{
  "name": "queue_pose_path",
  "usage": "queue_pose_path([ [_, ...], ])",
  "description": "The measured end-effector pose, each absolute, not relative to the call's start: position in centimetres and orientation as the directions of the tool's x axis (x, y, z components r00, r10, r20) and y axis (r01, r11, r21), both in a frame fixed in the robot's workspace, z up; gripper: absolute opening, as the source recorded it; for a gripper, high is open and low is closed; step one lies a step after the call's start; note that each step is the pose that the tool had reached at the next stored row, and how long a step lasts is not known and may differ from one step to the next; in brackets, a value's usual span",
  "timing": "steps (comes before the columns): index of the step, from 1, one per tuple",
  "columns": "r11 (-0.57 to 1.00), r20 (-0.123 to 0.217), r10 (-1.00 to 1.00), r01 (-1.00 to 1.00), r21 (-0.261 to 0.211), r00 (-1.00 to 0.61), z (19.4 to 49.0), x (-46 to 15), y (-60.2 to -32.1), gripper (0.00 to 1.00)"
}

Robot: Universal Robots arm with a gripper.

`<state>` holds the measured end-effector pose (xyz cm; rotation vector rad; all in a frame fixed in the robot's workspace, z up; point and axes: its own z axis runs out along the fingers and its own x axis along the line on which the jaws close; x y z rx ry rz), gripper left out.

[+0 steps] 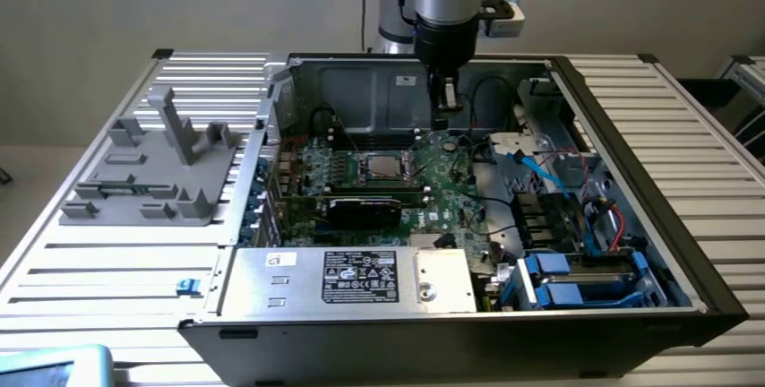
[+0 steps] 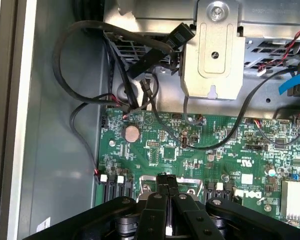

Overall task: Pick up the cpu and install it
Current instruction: 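Close the cpu cover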

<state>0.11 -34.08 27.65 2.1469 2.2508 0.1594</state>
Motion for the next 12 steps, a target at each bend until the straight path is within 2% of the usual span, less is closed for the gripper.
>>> queue_pose_path([
  [12,0.044,0.058,0.997,0.997,0.064,-0.048,26.9,2.4,-34.2,0.11],
])
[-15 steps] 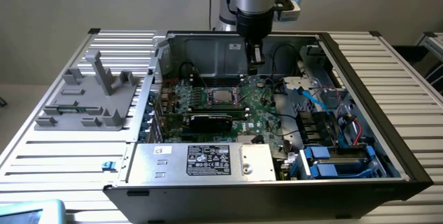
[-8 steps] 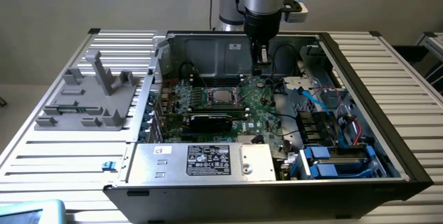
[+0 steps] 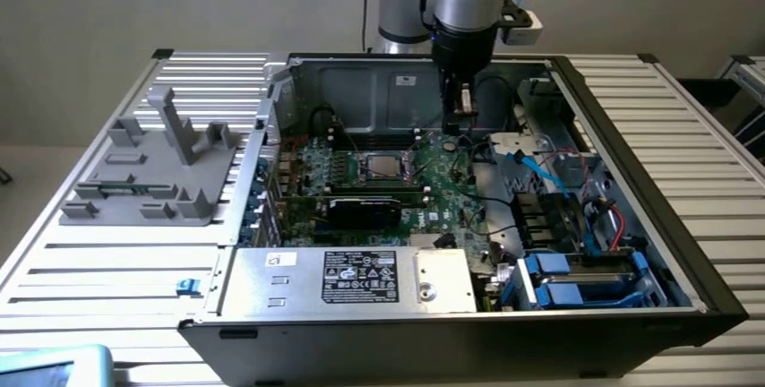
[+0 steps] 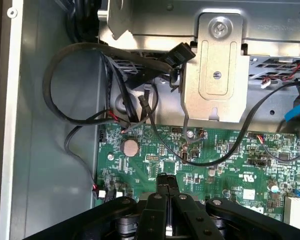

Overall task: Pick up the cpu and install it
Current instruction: 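Close the cpu cover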

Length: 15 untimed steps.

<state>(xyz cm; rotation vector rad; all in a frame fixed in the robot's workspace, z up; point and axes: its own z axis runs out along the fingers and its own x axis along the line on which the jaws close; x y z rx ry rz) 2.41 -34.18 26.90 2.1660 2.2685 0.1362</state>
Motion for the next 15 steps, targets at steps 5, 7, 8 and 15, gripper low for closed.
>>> queue_pose_path([
  [5,0.042,0.059,0.997,0.997,0.06,-0.046,26.1,2.8,-34.2,0.11],
  [7,0.04,0.059,0.997,0.998,0.056,-0.044,25.8,2.9,-34.2,0.11],
  [8,0.039,0.059,0.997,0.998,0.053,-0.042,25.6,2.9,-34.2,0.11],
  [15,0.035,0.06,0.998,0.999,0.029,-0.037,24.8,3.0,-34.3,0.11],
])
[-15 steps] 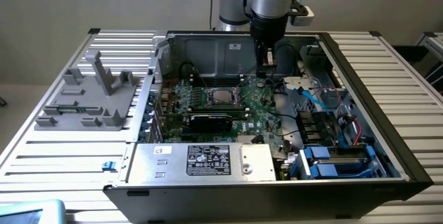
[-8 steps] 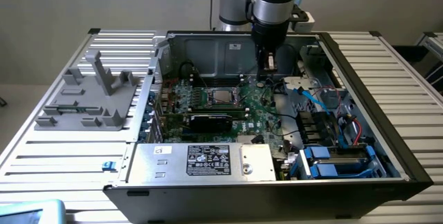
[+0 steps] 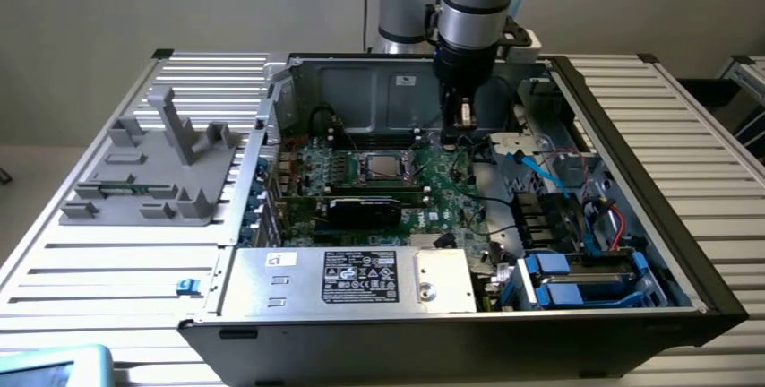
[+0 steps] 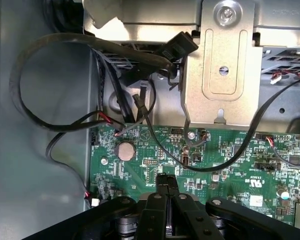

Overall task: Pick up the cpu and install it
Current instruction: 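Close the cpu cover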

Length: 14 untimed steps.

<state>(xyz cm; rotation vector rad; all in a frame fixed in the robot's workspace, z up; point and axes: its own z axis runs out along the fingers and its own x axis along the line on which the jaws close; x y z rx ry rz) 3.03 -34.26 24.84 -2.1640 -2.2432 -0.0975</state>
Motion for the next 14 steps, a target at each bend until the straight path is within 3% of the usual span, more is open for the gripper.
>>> queue_pose_path([
  [7,0.033,0.063,0.998,0.998,-0.055,-0.03,24.8,2.8,-34.3,0.11],
  [14,0.034,0.064,0.998,0.998,-0.061,-0.03,24.8,0.3,-34.4,0.11],
])
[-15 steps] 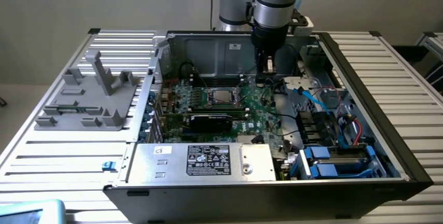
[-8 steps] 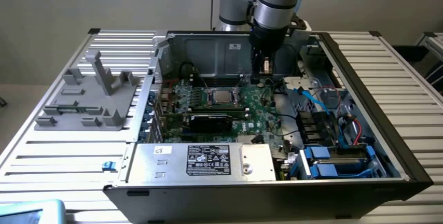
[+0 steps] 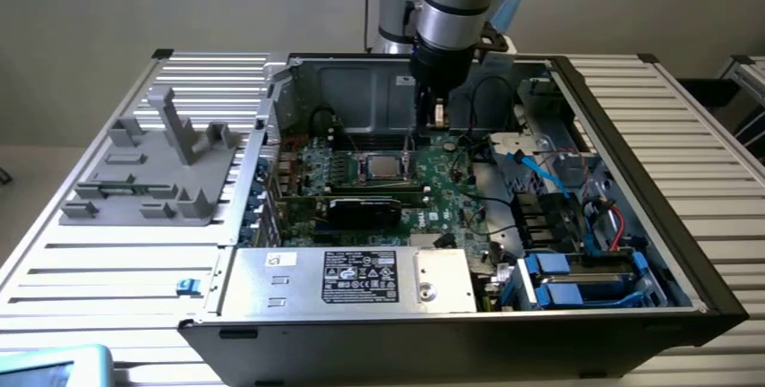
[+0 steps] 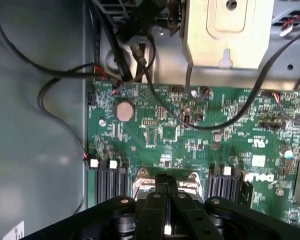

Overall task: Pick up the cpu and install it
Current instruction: 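Close the cpu cover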

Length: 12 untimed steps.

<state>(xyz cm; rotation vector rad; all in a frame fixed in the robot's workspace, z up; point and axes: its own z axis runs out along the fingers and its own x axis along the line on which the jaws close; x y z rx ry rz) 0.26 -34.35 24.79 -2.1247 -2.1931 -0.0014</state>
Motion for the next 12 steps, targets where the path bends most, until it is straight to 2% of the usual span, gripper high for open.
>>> queue_pose_path([
  [12,0.034,0.064,0.998,0.998,-0.06,-0.03,24.8,-5.1,-34.4,0.11],
])
